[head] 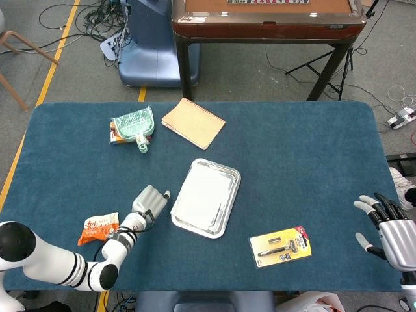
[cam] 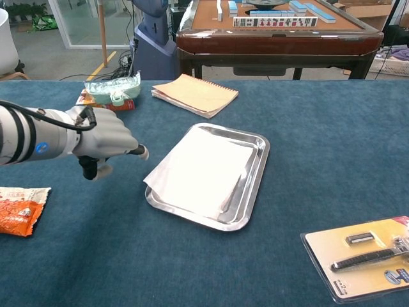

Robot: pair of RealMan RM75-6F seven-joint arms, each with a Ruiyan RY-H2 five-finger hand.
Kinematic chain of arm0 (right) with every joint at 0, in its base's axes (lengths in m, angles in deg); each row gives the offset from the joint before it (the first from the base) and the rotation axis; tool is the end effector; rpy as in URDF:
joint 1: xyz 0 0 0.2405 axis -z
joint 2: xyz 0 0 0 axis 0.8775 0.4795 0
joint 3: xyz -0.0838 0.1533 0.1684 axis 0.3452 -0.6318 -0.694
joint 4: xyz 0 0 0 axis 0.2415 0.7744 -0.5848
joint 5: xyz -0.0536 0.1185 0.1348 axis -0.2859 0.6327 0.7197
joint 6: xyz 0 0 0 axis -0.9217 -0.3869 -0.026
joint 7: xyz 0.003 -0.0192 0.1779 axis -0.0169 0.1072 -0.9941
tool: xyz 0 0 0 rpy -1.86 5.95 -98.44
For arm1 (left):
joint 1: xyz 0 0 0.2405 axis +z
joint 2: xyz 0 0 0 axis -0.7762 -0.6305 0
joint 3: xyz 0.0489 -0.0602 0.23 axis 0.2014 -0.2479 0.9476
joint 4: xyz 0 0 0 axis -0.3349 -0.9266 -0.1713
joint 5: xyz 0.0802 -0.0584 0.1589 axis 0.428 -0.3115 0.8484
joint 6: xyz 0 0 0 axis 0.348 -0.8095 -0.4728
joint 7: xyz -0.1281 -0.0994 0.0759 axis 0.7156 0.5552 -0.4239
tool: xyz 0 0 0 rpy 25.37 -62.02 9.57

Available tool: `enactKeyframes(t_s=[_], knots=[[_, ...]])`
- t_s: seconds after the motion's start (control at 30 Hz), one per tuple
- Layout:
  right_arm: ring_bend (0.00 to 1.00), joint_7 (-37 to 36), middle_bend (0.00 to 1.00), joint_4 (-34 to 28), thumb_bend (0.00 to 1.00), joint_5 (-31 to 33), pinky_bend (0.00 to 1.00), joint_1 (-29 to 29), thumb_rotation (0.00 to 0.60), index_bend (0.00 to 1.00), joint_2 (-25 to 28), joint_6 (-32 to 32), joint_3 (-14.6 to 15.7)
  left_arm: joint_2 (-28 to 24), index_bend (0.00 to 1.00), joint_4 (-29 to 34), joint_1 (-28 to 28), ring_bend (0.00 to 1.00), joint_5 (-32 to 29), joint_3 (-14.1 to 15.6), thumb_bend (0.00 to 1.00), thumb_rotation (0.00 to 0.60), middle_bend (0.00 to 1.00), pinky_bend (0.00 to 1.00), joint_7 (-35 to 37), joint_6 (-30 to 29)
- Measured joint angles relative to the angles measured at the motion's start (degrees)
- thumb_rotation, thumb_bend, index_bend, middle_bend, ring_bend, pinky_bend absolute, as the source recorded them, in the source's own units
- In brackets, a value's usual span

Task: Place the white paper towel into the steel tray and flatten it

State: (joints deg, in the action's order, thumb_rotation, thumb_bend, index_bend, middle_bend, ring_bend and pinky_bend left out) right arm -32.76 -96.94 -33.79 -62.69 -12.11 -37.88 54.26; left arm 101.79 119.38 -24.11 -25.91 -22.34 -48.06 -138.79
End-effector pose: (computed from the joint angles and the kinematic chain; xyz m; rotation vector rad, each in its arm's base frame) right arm -0.2854 -0.1855 0.1934 1.4791 -0.8484 0.8780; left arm -0.0944 0.3398 -0.0243 -2.2150 -0.3437 -0.1038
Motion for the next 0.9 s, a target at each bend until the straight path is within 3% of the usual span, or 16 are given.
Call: enactKeyframes(t_s=[0.9], knots=[[0.08,0.21,0.2,-0.39,0.26,0.19,0.18,0.69,0.6,0.25,0.49,-0.86,0.3,1.34,0.13,4.73,-0.64,0.98,-0.65,-0.88,0.52,0.6,0.98,0.95,-2.6,-1.02]])
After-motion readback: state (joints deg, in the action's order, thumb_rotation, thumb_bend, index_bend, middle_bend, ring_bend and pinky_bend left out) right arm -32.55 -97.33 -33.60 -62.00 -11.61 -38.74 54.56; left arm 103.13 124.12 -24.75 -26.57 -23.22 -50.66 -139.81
